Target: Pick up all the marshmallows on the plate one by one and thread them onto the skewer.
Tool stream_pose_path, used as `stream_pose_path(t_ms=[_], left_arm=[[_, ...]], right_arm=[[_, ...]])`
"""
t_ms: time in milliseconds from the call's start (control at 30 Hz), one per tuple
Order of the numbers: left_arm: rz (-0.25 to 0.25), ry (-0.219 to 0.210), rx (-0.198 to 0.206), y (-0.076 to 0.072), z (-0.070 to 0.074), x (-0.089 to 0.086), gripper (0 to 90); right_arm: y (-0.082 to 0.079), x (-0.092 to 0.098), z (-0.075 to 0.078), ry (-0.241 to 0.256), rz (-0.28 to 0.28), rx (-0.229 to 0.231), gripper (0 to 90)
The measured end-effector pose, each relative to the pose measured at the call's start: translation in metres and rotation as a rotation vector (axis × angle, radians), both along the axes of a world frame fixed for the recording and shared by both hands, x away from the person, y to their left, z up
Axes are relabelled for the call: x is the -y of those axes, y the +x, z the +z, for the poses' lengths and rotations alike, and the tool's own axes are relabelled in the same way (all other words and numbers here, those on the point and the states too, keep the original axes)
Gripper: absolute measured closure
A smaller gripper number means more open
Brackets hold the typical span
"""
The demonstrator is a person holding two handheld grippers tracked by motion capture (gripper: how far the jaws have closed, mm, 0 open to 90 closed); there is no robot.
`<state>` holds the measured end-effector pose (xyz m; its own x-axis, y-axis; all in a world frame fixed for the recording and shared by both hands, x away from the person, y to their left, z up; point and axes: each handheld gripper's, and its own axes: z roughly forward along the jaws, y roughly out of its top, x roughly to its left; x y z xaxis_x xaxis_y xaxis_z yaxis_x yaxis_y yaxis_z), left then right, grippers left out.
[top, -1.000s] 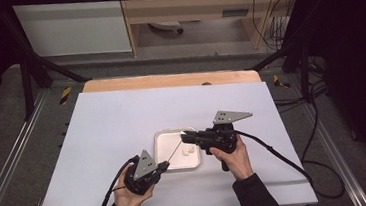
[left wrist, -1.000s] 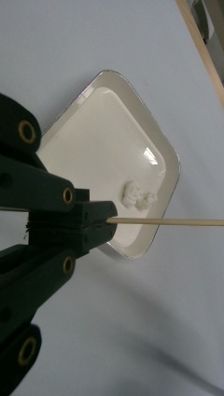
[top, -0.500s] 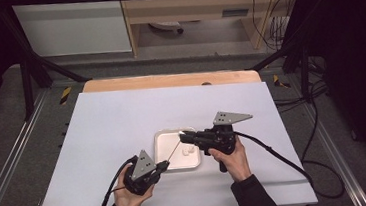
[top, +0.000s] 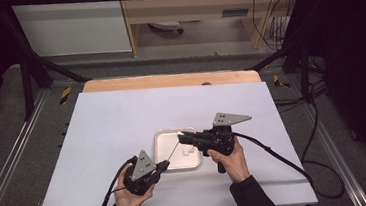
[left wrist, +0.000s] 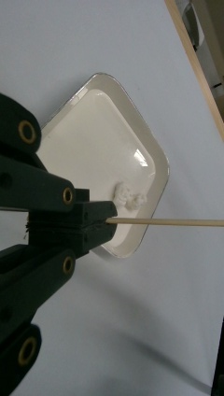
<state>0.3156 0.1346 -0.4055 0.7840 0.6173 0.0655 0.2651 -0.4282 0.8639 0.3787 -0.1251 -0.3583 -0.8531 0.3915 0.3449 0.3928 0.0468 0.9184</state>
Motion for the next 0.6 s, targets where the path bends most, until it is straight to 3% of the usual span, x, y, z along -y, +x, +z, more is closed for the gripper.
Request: stream_pose_path(t_ms=[600], left_arm=[[-0.004,0.003,0.007,-0.0012,0.0016,0.0008,89.4]], right_arm=[[-0.0009,0.0011,-0.0053,0.016,0.001,-0.008,82.7]])
